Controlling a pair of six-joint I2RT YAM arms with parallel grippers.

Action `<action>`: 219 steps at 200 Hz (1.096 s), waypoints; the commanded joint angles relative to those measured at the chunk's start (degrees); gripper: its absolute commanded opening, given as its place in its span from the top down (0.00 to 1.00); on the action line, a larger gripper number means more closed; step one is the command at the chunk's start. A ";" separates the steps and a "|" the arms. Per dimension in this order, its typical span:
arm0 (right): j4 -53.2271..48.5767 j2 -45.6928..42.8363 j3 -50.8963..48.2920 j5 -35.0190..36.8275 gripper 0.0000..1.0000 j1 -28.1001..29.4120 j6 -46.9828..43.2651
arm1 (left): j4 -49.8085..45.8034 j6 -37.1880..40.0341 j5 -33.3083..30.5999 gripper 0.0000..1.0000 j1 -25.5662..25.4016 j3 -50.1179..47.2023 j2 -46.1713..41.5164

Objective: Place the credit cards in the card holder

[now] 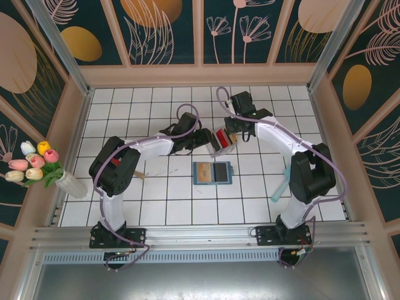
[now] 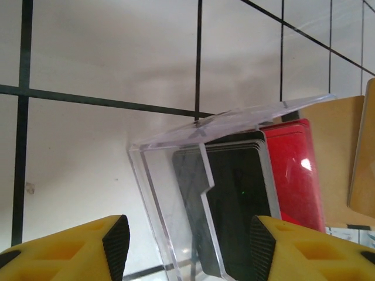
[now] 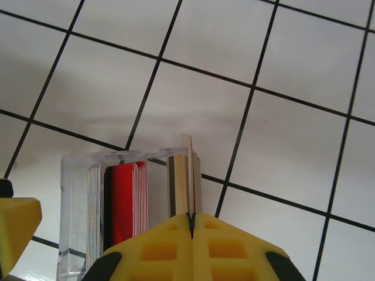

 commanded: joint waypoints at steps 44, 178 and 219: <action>-3.98 5.08 4.22 6.04 0.92 0.87 1.14 | -0.94 1.75 2.78 0.41 0.67 4.04 4.58; -4.64 2.49 3.87 9.77 0.64 1.75 2.90 | -0.81 1.80 3.59 0.41 0.72 3.70 5.67; -5.61 5.54 5.04 7.99 0.58 1.60 3.28 | -0.61 1.91 3.57 0.41 0.75 3.72 6.01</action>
